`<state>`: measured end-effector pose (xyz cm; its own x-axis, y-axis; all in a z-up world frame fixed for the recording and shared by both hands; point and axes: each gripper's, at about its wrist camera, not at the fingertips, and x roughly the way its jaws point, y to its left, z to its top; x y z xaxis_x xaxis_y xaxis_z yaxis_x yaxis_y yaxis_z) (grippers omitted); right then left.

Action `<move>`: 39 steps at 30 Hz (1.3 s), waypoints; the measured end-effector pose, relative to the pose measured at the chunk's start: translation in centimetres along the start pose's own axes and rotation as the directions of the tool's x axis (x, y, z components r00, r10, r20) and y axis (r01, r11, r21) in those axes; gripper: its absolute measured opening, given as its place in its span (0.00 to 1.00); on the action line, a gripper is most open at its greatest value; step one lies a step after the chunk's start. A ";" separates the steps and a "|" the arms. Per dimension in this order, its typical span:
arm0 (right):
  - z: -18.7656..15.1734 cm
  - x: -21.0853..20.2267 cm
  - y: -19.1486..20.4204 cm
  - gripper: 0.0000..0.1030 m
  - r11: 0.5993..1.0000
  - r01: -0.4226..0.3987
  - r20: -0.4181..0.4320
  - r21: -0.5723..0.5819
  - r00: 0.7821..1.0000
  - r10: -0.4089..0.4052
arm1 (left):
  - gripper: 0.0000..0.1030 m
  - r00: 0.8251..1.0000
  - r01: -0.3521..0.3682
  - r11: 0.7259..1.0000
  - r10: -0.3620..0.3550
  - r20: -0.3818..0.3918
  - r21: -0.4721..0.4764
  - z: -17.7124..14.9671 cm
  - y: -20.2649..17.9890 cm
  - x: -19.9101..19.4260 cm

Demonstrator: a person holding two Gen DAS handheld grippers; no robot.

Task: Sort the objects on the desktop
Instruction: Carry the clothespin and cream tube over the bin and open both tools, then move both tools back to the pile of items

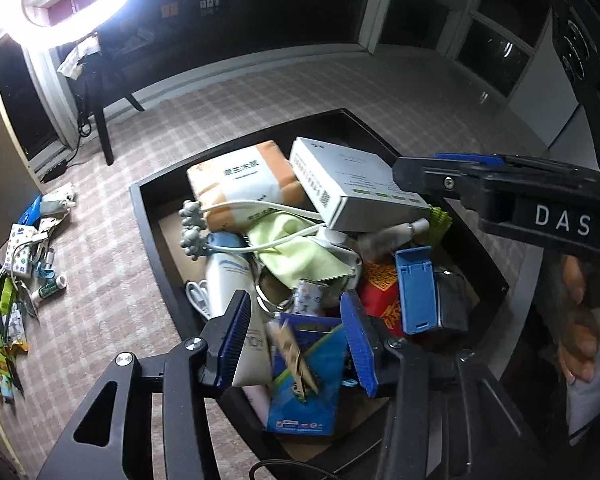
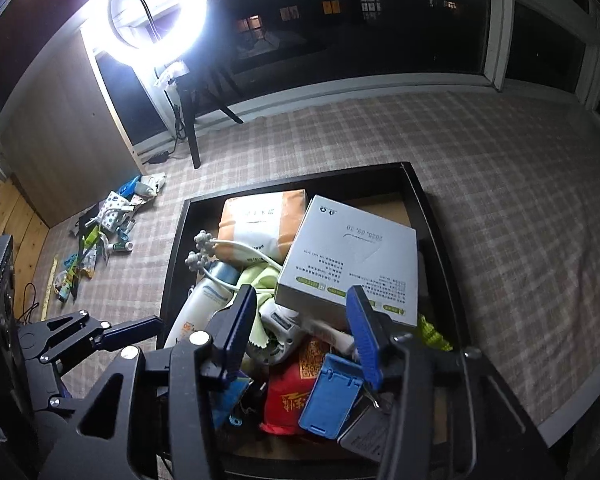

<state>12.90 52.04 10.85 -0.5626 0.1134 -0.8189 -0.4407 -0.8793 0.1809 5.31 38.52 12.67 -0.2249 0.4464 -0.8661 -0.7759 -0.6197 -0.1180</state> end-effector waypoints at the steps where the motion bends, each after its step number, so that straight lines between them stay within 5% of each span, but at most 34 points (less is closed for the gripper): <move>1: 0.1 0.1 0.2 0.45 1.000 -0.003 -0.004 -0.005 1.000 0.003 | 0.43 1.000 -0.001 1.000 0.001 0.001 -0.008 0.0 0.3 0.0; 10: 0.4 1.3 2.8 0.45 0.997 -0.039 -0.046 -0.059 0.998 0.036 | 0.43 0.999 -0.033 0.995 0.033 0.003 -0.093 -0.9 3.6 -0.9; 19: 1.4 2.0 9.0 0.45 0.977 -0.105 -0.058 -0.185 0.994 0.096 | 0.43 0.990 -0.135 0.964 0.139 0.000 -0.228 -3.6 11.6 -3.5; 30: 2.5 5.4 19.9 0.45 0.913 -0.235 -0.137 -0.332 0.970 0.200 | 0.43 0.945 -0.316 0.868 0.322 -0.050 -0.384 -9.7 26.2 -7.7; 39: 3.0 10.9 28.9 0.39 0.787 -0.269 -0.187 -0.555 0.962 0.197 | 0.42 0.894 -0.443 0.778 0.422 -0.152 -0.445 -15.9 38.3 -9.2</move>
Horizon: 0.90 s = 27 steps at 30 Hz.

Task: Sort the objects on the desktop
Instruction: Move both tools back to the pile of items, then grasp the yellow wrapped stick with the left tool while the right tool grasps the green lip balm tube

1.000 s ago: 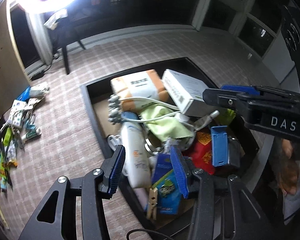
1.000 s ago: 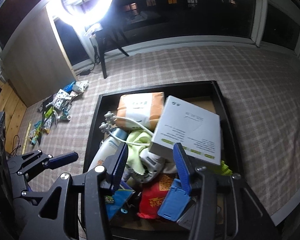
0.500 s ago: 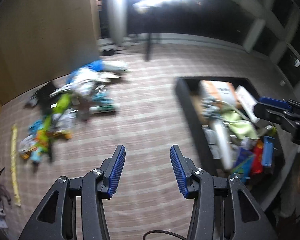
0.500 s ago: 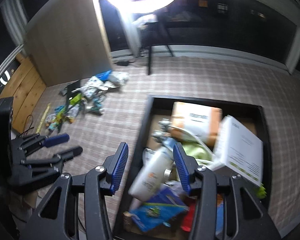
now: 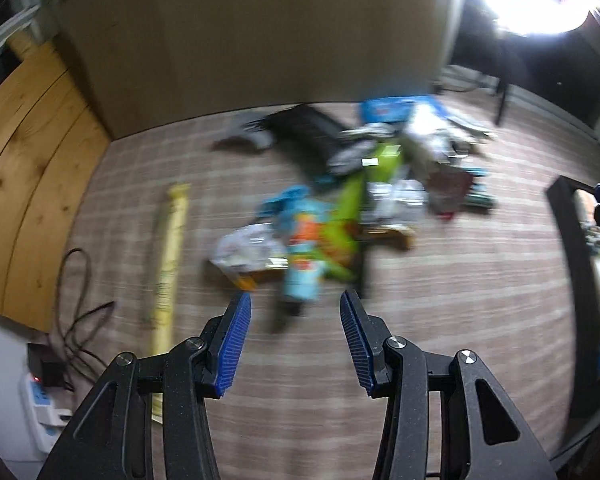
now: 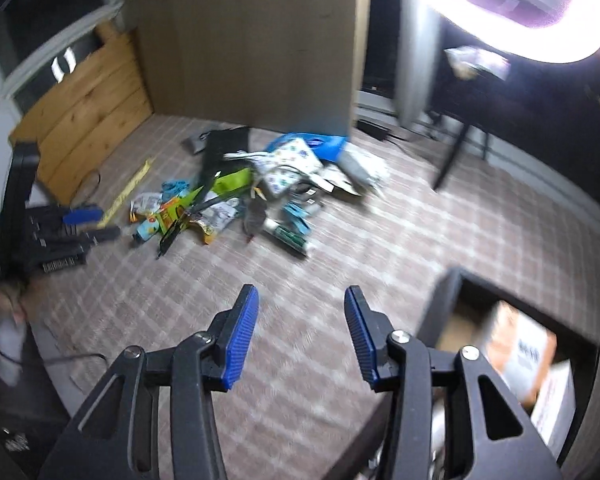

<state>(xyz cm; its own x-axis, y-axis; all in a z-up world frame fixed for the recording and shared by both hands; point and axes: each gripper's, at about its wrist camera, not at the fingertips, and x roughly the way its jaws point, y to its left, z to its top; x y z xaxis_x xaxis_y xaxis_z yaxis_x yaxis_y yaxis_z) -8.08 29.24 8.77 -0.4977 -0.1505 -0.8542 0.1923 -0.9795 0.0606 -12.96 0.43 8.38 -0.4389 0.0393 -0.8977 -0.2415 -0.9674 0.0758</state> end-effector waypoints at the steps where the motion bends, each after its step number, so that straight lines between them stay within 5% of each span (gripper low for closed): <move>1: 0.6 0.9 0.5 0.36 1.000 -0.005 -0.012 -0.025 1.000 0.005 | 0.42 1.000 -0.009 1.000 0.009 -0.007 -0.008 0.0 1.1 0.6; 12: 4.2 9.5 2.3 0.30 0.985 -0.040 -0.149 -0.167 0.989 0.015 | 0.41 0.999 -0.032 0.998 0.030 -0.031 -0.062 0.8 8.1 4.6; 27: 5.7 14.7 2.3 0.30 0.971 -0.075 -0.215 -0.228 0.976 0.025 | 0.34 0.994 -0.031 0.997 0.022 -0.108 -0.074 0.9 9.9 8.8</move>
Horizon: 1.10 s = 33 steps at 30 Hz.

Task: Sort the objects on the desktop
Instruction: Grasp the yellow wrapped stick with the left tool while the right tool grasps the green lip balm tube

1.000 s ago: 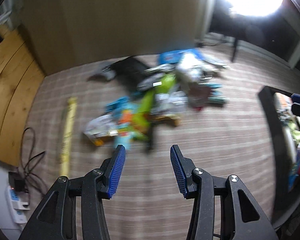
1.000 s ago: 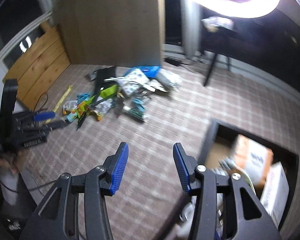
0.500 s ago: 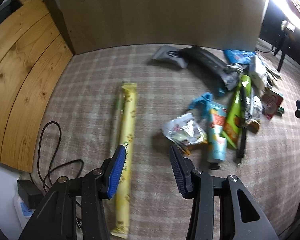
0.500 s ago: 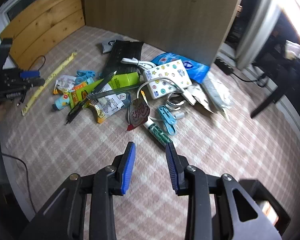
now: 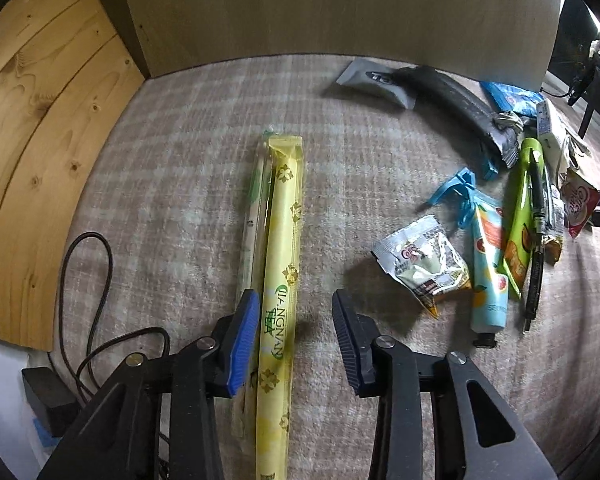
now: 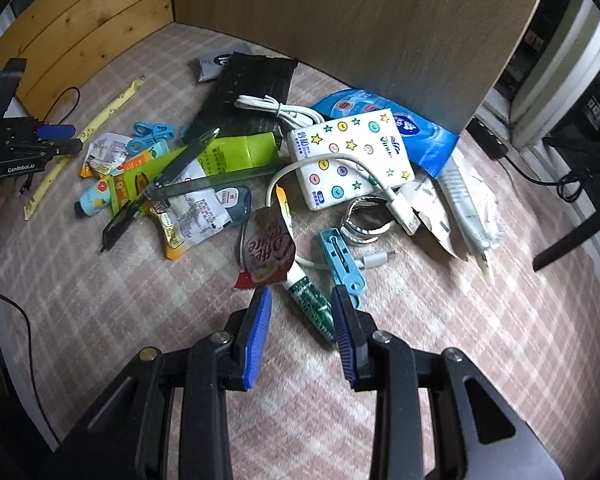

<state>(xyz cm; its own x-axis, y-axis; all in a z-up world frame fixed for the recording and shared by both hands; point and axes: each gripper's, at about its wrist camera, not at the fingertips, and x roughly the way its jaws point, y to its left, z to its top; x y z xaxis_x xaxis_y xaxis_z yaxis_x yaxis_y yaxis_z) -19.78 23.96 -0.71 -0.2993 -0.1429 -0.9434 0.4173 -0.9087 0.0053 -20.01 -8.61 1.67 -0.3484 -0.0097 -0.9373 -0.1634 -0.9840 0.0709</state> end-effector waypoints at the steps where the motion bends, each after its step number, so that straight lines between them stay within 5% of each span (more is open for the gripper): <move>1: 0.1 0.2 0.0 0.30 1.000 -0.002 -0.003 -0.003 1.000 0.002 | 0.34 1.000 0.001 1.000 -0.001 -0.004 -0.002 0.1 0.1 0.2; 16: -0.7 2.1 -0.7 0.18 0.991 -0.076 -0.031 0.106 0.996 0.080 | 0.14 1.000 0.020 1.000 -0.020 -0.006 -0.004 -0.6 -1.4 0.9; 26: -3.2 0.6 0.4 0.15 0.978 -0.070 -0.001 0.196 0.997 0.071 | 0.13 0.999 0.027 0.997 -0.025 0.026 -0.070 -5.7 -3.6 -0.5; 33: -5.8 -0.8 0.9 0.15 0.946 -0.088 0.025 0.311 0.996 0.084 | 0.10 0.997 0.073 0.976 -0.067 0.036 -0.205 -9.7 -3.4 -2.2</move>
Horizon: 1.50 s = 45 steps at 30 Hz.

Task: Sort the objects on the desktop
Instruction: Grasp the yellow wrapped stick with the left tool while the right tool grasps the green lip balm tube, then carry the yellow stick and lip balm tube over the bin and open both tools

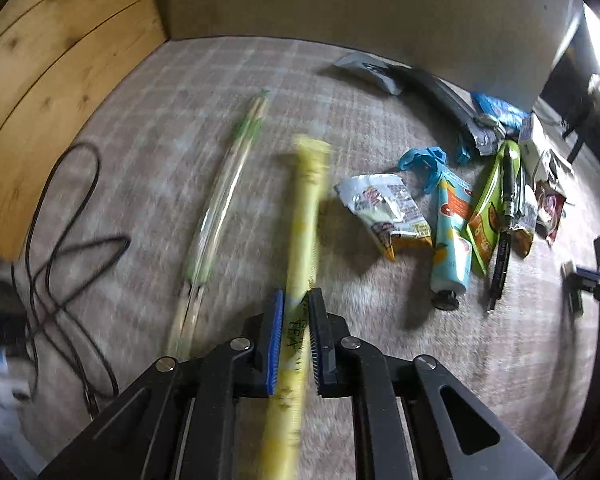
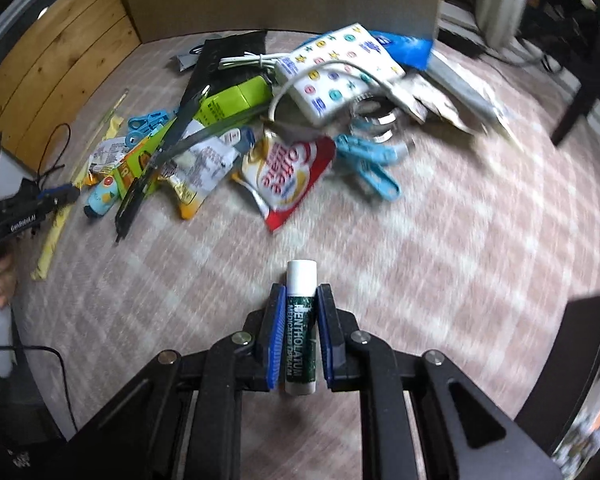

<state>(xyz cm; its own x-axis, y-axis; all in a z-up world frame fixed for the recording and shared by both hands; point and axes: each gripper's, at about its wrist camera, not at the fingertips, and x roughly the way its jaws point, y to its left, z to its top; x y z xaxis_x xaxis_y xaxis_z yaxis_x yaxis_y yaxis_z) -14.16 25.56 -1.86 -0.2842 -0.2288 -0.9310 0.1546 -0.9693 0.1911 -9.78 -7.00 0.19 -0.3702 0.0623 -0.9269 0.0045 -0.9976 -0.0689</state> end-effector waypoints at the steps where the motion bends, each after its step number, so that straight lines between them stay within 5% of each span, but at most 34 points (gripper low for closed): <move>1: -0.4 -0.4 -0.1 0.15 1.000 -0.006 0.010 0.022 1.000 0.006 | 0.10 1.000 0.007 1.000 -0.007 0.003 -0.016 -0.4 0.1 -0.3; 11: -4.2 -6.3 -1.4 0.15 0.984 -0.035 0.128 0.175 0.992 0.013 | 0.10 0.998 0.041 0.999 -0.040 0.048 -0.011 1.7 0.7 -3.8; 18: -8.5 -9.6 -2.0 0.15 0.966 -0.009 0.183 0.260 0.982 -0.040 | 0.10 0.989 0.112 0.990 -0.119 0.085 0.083 2.2 -3.2 -6.7; 30: -16.2 -16.5 -7.7 0.15 0.929 0.045 0.215 0.367 0.968 -0.132 | 0.10 0.965 0.227 0.953 -0.248 0.089 0.200 0.2 -14.9 -11.0; 45: -25.1 -22.4 -17.9 0.15 0.893 0.083 0.206 0.442 0.960 -0.191 | 0.10 0.909 0.390 0.854 -0.416 0.002 0.343 -4.8 -35.3 -13.5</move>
<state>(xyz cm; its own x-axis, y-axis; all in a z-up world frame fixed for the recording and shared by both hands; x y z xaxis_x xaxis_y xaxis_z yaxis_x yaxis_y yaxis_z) 13.24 50.26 7.78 -0.4970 -0.0528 -0.8661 -0.3040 -0.9243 0.2308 -0.46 27.54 13.32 -0.3401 0.4717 -0.8135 -0.4596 -0.8381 -0.2937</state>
